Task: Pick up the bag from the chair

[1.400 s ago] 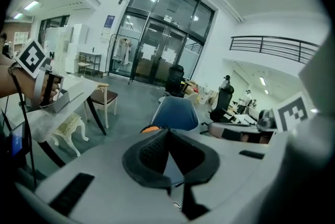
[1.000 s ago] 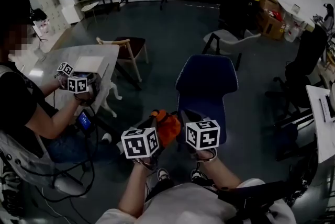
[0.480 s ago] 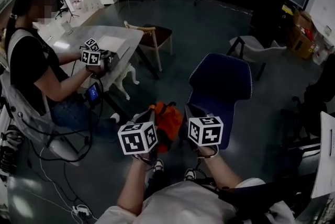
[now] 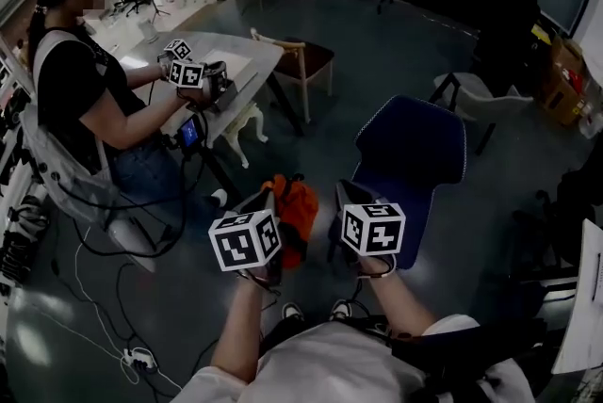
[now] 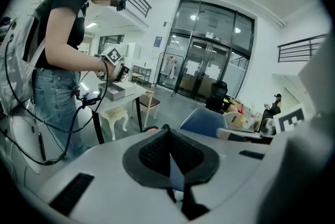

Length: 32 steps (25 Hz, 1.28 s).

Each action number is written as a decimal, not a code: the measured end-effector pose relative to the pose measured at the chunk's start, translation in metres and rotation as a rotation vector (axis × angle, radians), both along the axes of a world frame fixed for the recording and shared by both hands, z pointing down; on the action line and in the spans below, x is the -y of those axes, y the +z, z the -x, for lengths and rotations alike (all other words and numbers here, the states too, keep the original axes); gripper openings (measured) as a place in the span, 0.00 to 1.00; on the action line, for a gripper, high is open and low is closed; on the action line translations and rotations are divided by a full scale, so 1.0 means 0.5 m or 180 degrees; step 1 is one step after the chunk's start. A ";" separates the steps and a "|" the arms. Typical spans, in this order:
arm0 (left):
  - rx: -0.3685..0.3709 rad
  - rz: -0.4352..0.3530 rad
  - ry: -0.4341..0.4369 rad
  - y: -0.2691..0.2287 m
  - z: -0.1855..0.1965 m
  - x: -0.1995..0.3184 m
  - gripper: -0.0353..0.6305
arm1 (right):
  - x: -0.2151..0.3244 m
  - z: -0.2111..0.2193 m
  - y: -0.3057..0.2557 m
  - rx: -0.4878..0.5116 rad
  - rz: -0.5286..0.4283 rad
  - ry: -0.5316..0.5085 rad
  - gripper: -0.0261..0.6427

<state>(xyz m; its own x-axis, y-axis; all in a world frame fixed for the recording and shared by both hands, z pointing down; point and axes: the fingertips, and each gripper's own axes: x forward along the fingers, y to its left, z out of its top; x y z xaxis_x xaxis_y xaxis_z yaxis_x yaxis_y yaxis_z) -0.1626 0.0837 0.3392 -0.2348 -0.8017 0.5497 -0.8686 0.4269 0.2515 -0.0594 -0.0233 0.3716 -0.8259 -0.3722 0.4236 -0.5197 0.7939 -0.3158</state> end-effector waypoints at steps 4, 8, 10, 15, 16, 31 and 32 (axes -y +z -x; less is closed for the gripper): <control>0.0022 0.0033 0.0043 0.003 0.007 -0.017 0.08 | -0.025 0.019 0.007 -0.0043 -0.0017 -0.0056 0.09; 0.0041 0.0050 0.0060 0.006 0.027 -0.034 0.08 | -0.045 0.043 0.004 0.0001 0.0006 -0.0063 0.09; 0.0035 0.0050 0.0042 0.004 0.041 -0.044 0.08 | -0.056 0.056 -0.001 -0.0037 -0.0045 -0.0103 0.09; -0.0008 0.0049 0.0029 0.010 0.058 -0.053 0.08 | -0.068 0.069 -0.008 -0.0163 -0.0180 -0.0167 0.09; -0.0015 0.0052 0.0025 0.012 0.061 -0.056 0.08 | -0.072 0.071 -0.008 -0.0167 -0.0172 -0.0171 0.09; -0.0031 -0.0027 0.0034 0.003 0.067 -0.053 0.08 | -0.066 0.065 -0.016 -0.0238 -0.0290 -0.0119 0.09; -0.0031 -0.0020 0.0040 0.004 0.065 -0.054 0.08 | -0.066 0.062 -0.015 -0.0248 -0.0302 -0.0108 0.09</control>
